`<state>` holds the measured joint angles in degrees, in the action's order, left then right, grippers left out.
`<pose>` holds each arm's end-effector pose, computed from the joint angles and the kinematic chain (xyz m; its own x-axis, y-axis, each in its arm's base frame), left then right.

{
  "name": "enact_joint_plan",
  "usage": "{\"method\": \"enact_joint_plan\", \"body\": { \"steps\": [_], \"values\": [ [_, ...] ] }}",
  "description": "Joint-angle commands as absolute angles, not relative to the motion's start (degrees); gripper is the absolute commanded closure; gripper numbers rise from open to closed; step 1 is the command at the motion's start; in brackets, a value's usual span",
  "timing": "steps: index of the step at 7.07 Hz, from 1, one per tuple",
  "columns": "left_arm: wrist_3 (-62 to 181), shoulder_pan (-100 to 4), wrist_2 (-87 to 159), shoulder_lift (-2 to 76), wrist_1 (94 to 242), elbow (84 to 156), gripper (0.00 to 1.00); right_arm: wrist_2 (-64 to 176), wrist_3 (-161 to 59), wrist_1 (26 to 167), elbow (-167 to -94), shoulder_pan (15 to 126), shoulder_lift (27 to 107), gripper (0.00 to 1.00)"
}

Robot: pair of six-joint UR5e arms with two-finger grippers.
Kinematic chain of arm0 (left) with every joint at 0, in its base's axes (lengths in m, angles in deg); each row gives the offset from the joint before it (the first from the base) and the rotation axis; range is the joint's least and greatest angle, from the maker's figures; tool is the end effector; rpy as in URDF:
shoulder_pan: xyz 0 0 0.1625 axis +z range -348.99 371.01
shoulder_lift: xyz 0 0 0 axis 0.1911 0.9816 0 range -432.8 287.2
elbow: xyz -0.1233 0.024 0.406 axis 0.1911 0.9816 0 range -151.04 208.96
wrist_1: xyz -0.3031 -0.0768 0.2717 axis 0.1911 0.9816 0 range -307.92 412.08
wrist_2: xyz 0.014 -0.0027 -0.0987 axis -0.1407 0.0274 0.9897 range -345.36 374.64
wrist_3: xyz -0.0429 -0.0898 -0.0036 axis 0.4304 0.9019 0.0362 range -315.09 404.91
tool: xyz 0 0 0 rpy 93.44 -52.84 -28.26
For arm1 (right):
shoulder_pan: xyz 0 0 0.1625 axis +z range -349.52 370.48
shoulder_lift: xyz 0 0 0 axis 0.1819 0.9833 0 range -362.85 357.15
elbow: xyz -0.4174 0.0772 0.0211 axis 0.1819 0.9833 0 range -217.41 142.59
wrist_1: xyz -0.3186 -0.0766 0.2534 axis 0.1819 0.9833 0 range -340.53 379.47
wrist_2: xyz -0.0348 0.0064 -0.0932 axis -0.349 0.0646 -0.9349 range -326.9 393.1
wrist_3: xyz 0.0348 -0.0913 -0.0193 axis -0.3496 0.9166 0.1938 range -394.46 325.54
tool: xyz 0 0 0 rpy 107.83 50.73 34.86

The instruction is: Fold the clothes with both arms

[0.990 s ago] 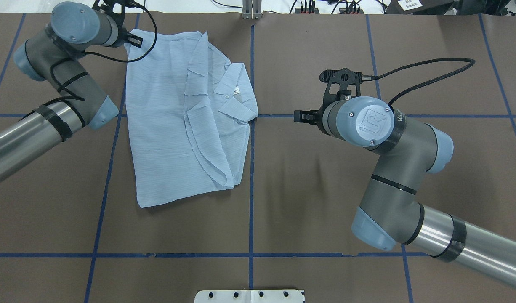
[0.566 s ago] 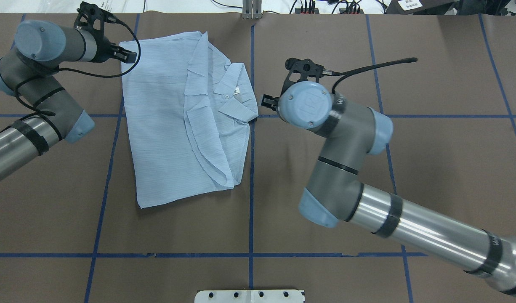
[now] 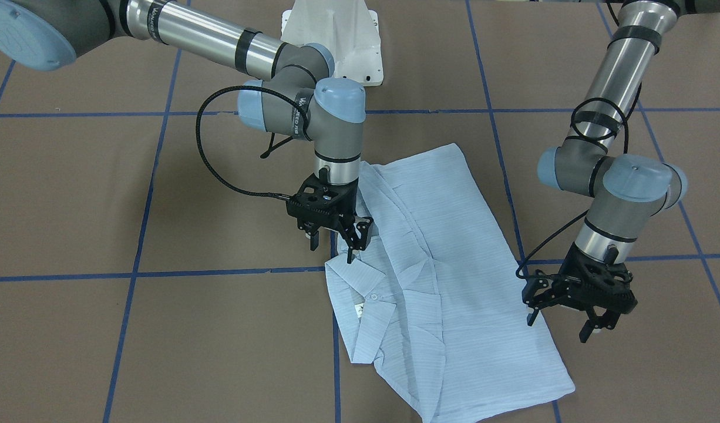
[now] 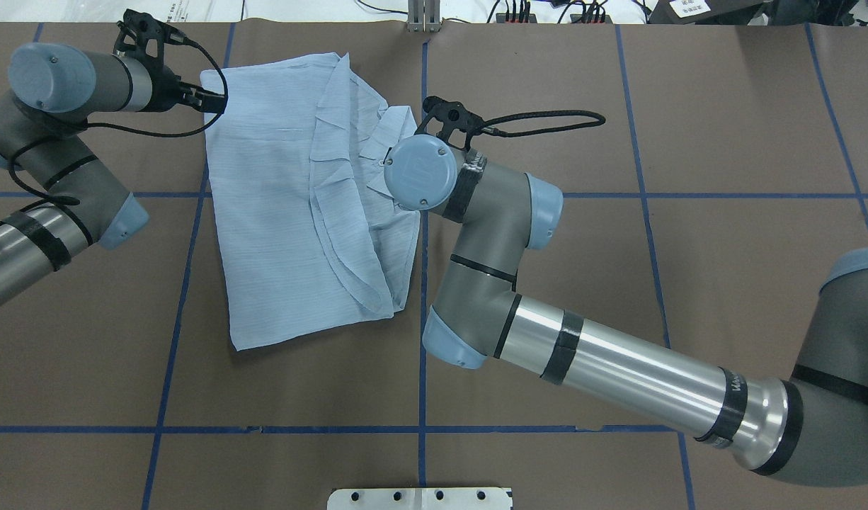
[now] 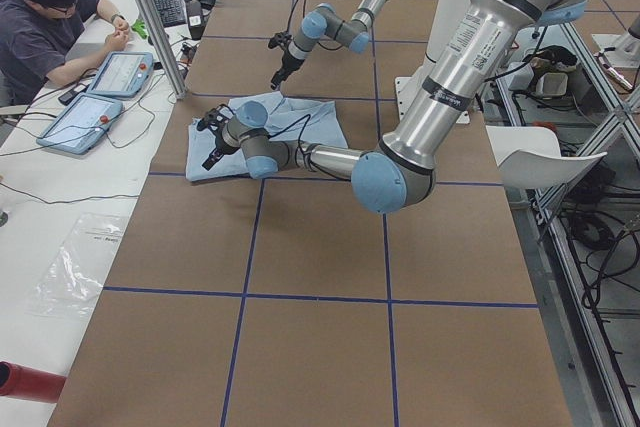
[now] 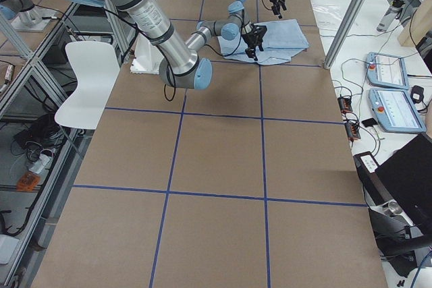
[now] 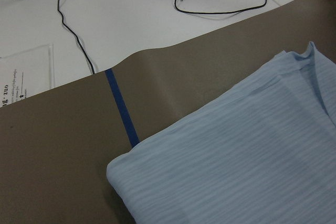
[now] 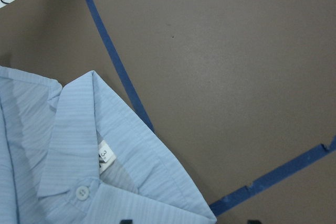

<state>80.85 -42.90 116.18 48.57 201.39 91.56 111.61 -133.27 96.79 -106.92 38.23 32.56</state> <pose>0.3468 -0.6685 0.4529 0.7114 0.3708 -0.5970 0.1885 0.7177 0.6704 -0.6460 -0.5129 0.1830 0.5094 0.4375 0.7410 -0.6706 0.7415 0.0232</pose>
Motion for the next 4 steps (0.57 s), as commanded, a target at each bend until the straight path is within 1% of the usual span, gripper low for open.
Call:
{"method": "enact_joint_plan", "body": {
  "steps": [1, 4],
  "values": [
    [80.95, -42.77, 116.16, 48.31, 201.41, 91.71, 0.0, 109.31, -134.22, 89.57, -100.03, 37.64, 31.26, 0.3],
    [81.03, -42.77, 116.25, 48.22, 201.41, 91.72, 0.0, 109.21, -134.65, 89.6, -99.55, 36.94, 31.25, 0.3]
  ]
}}
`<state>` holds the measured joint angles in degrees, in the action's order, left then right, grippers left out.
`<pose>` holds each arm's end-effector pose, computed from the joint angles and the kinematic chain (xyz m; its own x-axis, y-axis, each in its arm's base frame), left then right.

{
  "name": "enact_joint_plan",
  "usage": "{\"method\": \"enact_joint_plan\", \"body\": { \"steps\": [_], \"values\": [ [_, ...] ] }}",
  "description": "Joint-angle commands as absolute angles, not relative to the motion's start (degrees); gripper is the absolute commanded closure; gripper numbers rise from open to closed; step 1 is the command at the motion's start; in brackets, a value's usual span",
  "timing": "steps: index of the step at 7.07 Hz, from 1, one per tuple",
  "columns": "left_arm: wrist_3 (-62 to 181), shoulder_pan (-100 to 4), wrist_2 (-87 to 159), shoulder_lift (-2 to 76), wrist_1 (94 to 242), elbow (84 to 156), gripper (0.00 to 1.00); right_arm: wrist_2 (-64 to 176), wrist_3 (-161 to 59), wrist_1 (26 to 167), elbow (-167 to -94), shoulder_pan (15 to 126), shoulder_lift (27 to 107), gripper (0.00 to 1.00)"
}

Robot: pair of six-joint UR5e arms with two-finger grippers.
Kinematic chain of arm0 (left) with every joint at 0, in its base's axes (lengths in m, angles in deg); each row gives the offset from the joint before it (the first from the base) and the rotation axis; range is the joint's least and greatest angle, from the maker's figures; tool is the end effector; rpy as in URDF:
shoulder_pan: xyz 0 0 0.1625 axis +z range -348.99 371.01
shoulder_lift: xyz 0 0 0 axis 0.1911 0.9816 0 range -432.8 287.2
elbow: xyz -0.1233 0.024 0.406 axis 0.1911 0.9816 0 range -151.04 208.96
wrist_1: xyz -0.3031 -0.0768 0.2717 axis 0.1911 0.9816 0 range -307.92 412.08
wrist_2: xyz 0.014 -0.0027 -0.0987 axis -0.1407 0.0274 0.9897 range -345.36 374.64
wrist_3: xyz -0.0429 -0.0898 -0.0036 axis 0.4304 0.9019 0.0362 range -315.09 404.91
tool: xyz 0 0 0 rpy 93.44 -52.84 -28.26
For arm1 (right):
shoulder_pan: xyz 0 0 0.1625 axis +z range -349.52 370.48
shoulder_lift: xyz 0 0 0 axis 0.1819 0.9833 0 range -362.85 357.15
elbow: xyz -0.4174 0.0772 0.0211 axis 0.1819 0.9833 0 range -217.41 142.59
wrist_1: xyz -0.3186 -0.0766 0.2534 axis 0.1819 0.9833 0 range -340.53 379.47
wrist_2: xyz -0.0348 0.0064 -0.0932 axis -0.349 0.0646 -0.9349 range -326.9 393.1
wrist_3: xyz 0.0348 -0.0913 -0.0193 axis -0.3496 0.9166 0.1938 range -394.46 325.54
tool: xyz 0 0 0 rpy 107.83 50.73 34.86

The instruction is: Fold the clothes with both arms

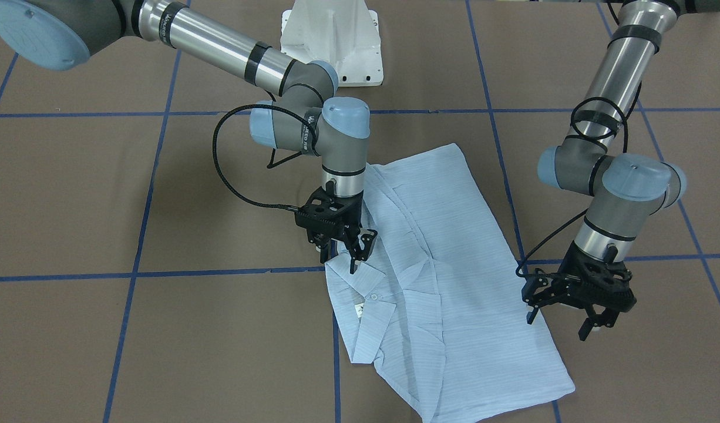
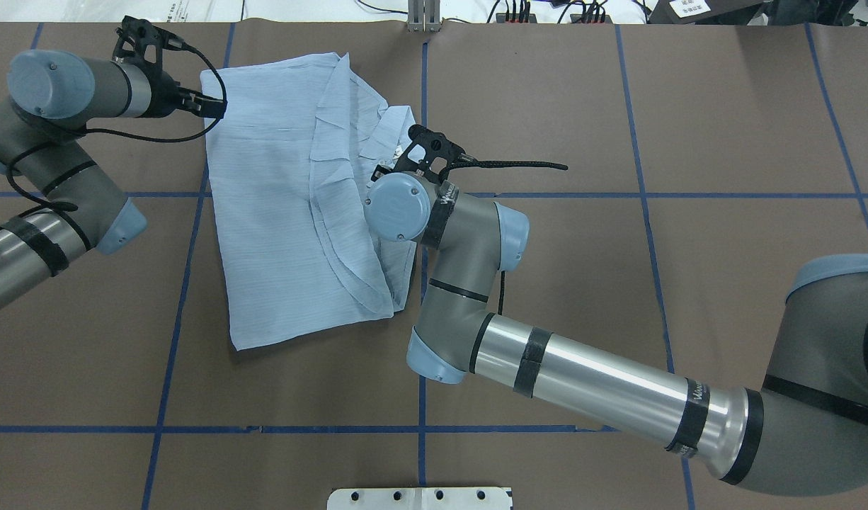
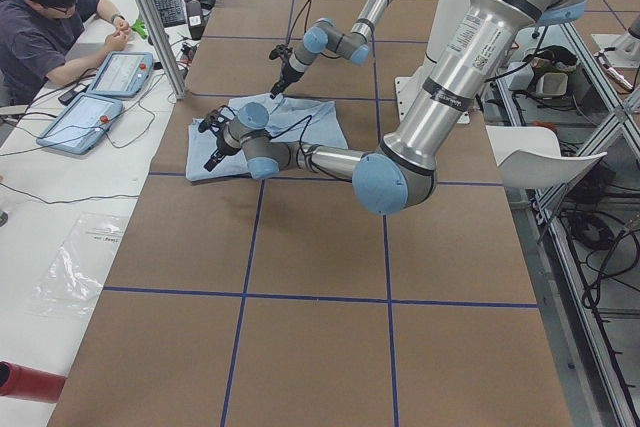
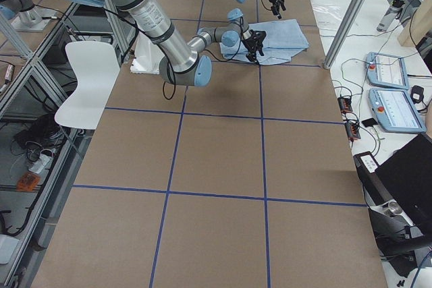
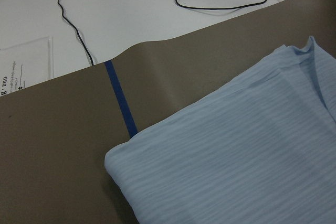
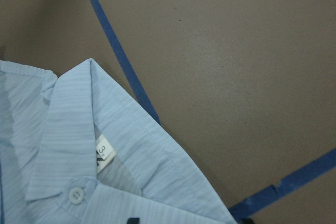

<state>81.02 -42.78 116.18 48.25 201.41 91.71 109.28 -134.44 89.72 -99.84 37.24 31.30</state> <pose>0.3472 -0.6663 0.4556 0.7110 0.3689 -0.5987 0.1881 0.7206 0.6674 -0.6754 -0.5165 0.2057 0.4849 0.4329 0.7599 -0.6902 0.7231 0.0285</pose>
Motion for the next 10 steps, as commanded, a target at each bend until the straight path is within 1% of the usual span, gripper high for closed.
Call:
{"method": "enact_joint_plan", "body": {
  "steps": [1, 2, 3, 5, 6, 7, 8, 9, 10],
  "values": [
    [80.95, -42.77, 116.16, 48.22, 201.41, 91.72, 0.0, 109.21, -134.74, 89.69, -99.46, 36.93, 31.34, 0.3],
    [81.03, -42.77, 116.16, 48.22, 201.41, 91.72, 0.0, 109.3, -134.83, 89.87, -99.54, 36.93, 31.17, 0.69],
    [81.03, -42.77, 116.16, 48.22, 201.49, 91.72, 0.0, 109.3, -134.05, 89.95, -99.72, 37.02, 31.17, 1.0],
    [81.03, -42.77, 116.16, 48.22, 201.49, 91.8, 0.0, 109.56, -133.25, 91.96, -102.34, 37.02, 30.81, 1.0],
    [81.12, -42.77, 116.16, 48.22, 201.49, 91.89, 0.0, 109.74, -133.25, 95.89, -106.53, 37.02, 31.77, 1.0],
    [81.99, -42.77, 116.16, 48.14, 201.49, 91.89, 0.0, 109.74, -133.25, 98.02, -113.54, 37.02, 36.57, 1.0],
    [82.0, -42.77, 116.25, 48.22, 201.49, 91.89, 0.0, 109.74, -133.25, 98.22, -122.48, 36.94, 44.27, 1.0],
    [82.0, -42.69, 116.25, 48.14, 201.41, 91.8, 0.0, 109.74, -133.16, 98.22, -129.71, 36.67, 51.22, 1.0],
    [82.09, -42.69, 116.25, 48.13, 201.49, 91.89, 0.0, 109.56, -132.55, 98.13, -134.65, 35.89, 56.51, 1.0]
  ]
}}
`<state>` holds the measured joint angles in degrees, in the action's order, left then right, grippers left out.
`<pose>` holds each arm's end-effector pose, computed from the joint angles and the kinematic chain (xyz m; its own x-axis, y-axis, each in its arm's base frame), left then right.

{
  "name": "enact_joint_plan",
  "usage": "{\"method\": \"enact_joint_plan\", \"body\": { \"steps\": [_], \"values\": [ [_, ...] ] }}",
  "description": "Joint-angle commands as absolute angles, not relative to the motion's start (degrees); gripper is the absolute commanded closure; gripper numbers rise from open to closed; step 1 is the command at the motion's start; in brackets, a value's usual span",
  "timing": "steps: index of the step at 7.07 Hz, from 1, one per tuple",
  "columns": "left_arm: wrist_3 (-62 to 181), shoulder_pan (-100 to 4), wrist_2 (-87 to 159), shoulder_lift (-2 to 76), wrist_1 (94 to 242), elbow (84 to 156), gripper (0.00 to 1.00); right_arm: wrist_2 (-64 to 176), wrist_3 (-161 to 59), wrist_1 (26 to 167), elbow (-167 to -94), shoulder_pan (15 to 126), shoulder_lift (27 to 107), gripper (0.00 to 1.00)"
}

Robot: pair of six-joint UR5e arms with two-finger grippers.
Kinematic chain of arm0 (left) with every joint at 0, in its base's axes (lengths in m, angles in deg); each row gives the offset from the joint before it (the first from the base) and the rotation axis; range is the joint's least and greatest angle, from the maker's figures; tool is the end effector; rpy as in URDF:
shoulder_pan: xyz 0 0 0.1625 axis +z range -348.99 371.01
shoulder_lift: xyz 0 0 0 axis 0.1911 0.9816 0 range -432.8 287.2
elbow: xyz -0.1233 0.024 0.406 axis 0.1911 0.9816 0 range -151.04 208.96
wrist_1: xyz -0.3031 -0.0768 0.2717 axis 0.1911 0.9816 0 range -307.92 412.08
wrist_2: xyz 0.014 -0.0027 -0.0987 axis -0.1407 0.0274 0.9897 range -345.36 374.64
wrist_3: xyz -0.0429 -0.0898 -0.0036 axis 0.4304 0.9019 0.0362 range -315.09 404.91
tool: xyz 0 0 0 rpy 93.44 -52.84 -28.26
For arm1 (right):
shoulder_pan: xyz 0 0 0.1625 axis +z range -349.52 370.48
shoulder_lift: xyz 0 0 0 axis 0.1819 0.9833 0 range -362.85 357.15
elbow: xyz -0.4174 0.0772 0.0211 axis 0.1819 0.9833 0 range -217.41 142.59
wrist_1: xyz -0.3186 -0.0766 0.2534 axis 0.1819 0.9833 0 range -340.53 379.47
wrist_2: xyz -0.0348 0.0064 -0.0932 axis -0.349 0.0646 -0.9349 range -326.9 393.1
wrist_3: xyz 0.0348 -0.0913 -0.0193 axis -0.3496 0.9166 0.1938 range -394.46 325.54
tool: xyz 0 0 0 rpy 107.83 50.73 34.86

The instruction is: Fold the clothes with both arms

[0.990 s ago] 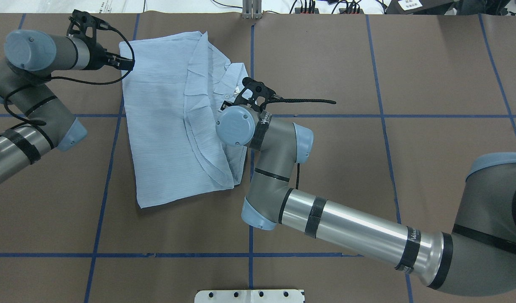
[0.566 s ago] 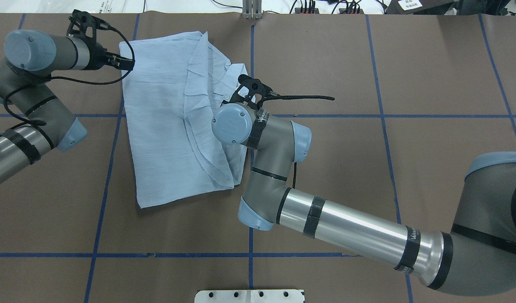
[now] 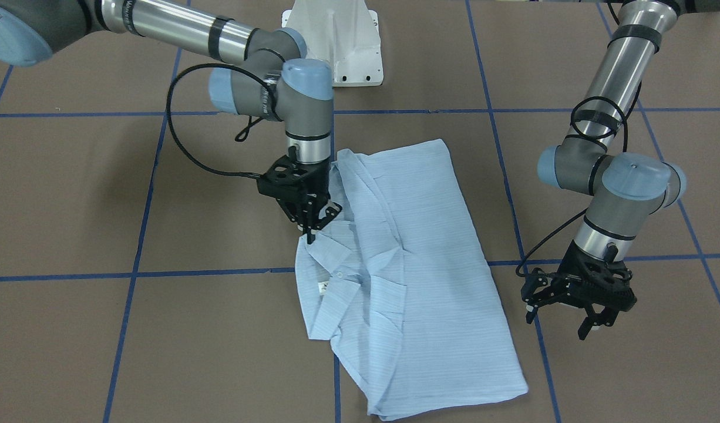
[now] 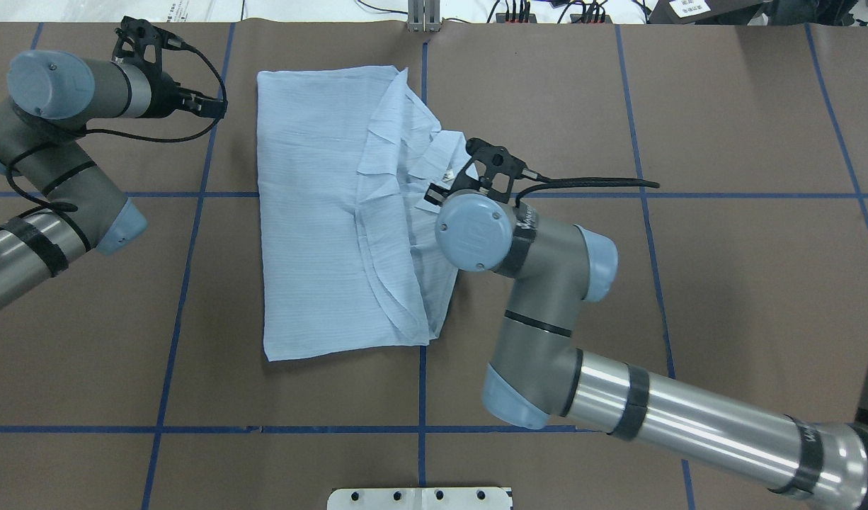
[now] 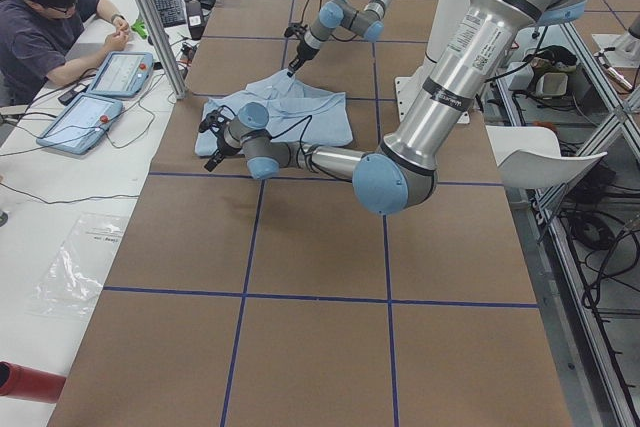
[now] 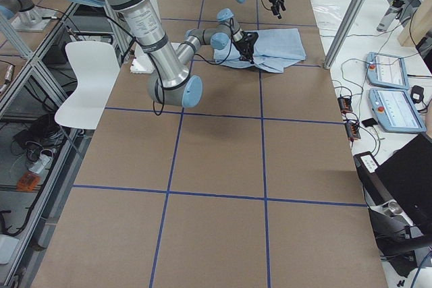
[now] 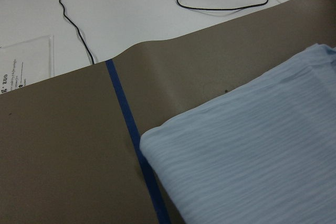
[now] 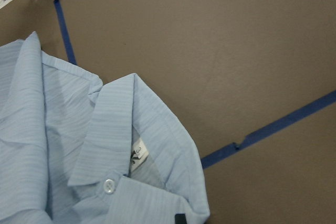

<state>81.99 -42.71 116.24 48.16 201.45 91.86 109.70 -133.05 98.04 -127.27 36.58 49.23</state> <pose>0.3476 -0.6652 0.4553 0.7061 0.3589 -0.6105 0.1994 0.7264 0.6577 -0.5685 -0.4526 0.2452 0.4927 0.4031 0.7712 -0.6665 0.7446 0.0367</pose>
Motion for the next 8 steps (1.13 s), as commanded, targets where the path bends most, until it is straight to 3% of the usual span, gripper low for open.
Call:
{"method": "enact_joint_plan", "body": {
  "steps": [1, 2, 3, 6, 8],
  "values": [
    [82.09, -42.6, 116.25, 48.13, 201.49, 91.98, 0.0, 109.48, -132.2, 97.96, -135.4, 35.71, 58.74, 1.0],
    [82.09, -42.6, 116.25, 48.13, 201.49, 91.98, 0.0, 109.39, -132.2, 97.95, -135.41, 35.7, 59.37, 1.0],
    [82.09, -42.69, 116.25, 48.13, 201.49, 91.98, 0.0, 109.39, -131.24, 98.04, -135.41, 35.7, 59.81, 0.01],
    [82.0, -42.69, 116.25, 48.13, 201.49, 91.98, 0.0, 116.79, -114.23, 103.71, -140.39, 40.24, 58.68, 0.0],
    [81.91, -42.6, 116.25, 48.13, 201.49, 91.89, 0.0, 121.95, -110.32, 109.52, -139.9, 42.03, 53.18, 0.0]
  ]
}}
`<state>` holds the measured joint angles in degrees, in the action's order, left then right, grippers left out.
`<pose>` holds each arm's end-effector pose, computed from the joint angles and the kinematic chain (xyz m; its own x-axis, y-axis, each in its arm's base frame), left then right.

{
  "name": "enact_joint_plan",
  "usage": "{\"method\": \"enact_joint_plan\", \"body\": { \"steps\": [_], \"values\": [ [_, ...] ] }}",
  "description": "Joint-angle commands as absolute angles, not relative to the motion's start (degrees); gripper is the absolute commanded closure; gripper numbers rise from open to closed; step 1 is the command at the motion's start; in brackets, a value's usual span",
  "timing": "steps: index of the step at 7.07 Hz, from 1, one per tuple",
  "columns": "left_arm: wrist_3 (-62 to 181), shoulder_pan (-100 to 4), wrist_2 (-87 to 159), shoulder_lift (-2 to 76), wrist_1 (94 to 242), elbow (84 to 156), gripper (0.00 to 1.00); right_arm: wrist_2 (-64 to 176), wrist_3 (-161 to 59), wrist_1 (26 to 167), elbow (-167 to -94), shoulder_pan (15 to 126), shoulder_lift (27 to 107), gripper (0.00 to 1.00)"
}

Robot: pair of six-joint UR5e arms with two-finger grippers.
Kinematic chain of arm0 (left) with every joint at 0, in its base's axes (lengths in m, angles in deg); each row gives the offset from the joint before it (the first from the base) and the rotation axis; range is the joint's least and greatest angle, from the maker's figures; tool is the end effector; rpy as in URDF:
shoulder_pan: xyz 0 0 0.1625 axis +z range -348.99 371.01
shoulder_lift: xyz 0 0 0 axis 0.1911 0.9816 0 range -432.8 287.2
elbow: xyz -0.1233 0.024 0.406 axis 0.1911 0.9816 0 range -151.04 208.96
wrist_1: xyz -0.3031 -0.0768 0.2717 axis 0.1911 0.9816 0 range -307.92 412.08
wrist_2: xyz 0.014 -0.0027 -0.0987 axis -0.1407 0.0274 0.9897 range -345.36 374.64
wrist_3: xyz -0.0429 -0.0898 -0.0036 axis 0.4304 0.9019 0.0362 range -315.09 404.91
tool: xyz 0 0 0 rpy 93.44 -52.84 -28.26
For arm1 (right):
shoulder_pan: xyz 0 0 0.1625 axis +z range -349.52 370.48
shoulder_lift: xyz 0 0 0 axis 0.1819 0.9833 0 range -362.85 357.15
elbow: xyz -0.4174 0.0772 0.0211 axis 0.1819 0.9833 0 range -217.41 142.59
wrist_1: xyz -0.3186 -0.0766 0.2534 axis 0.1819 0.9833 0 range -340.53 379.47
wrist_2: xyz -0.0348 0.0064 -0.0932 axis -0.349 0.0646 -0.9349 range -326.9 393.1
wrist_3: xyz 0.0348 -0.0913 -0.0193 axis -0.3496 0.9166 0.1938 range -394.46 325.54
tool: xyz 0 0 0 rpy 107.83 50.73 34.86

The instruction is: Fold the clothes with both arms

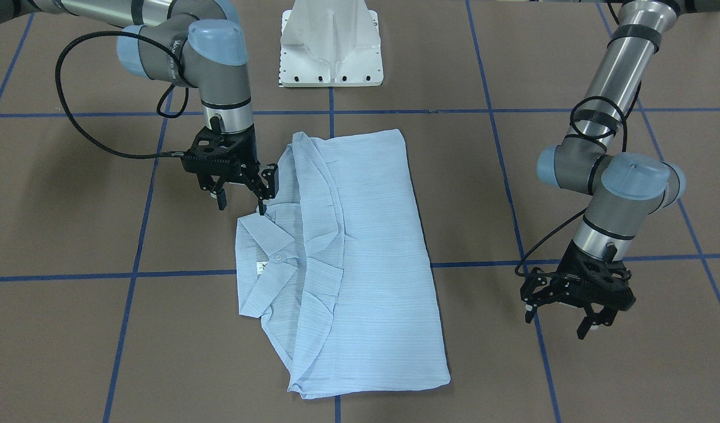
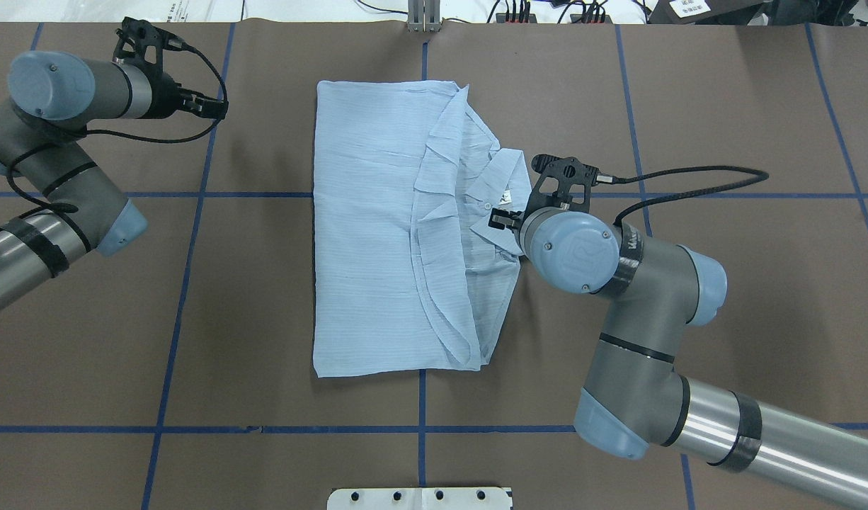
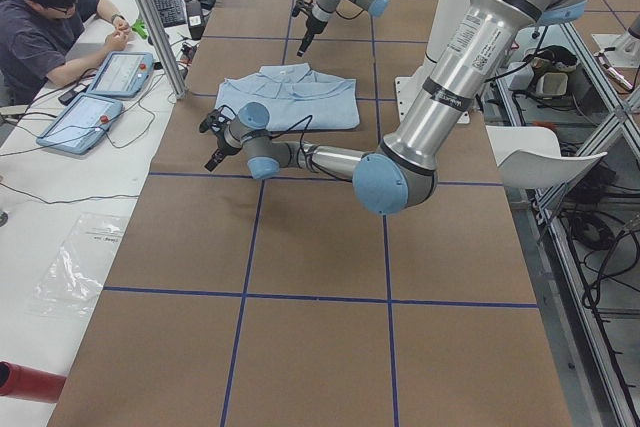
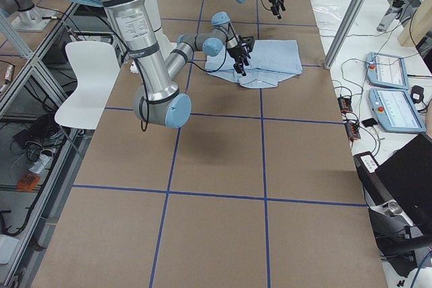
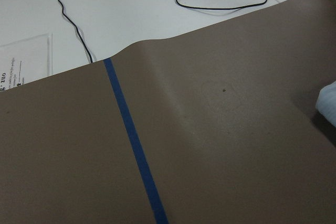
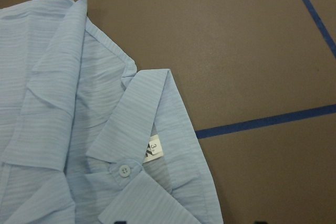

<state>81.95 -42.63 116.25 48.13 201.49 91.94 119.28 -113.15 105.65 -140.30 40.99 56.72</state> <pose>0.3484 -0.6645 0.4549 0.7050 0.3612 -0.6103 0.1985 0.7257 0.6588 -0.4814 -0.4461 0.2543 0.6823 0.1748 0.7099 -0.4230 0.8864 0.1882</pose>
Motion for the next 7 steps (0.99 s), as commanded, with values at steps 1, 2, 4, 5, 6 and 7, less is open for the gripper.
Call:
{"method": "enact_joint_plan", "body": {
  "steps": [1, 2, 4, 5, 6, 7],
  "values": [
    [81.91, -42.6, 116.25, 48.13, 201.49, 91.89, 0.0, 121.87, -110.05, 113.64, -136.32, 41.16, 47.48, 0.0],
    [81.91, -42.6, 116.25, 48.13, 201.49, 91.89, 0.0, 121.17, -110.05, 115.25, -128.28, 39.67, 41.33, 0.0],
    [81.91, -42.6, 116.25, 48.22, 201.49, 91.98, 0.0, 120.21, -108.21, 115.36, -112.98, 38.09, 30.86, 0.0],
    [82.0, -42.6, 116.25, 48.14, 201.49, 91.98, 0.0, 119.85, -107.85, 115.62, -108.99, 36.95, 27.68, 0.0],
    [82.0, -42.6, 116.25, 48.13, 201.49, 91.98, 0.0, 119.15, -107.68, 115.62, -104.86, 36.15, 25.39, 0.0],
    [82.0, -42.6, 116.25, 48.13, 201.41, 91.98, 0.0, 118.71, -107.59, 115.71, -102.73, 35.71, 24.32, 0.0]
  ]
}}
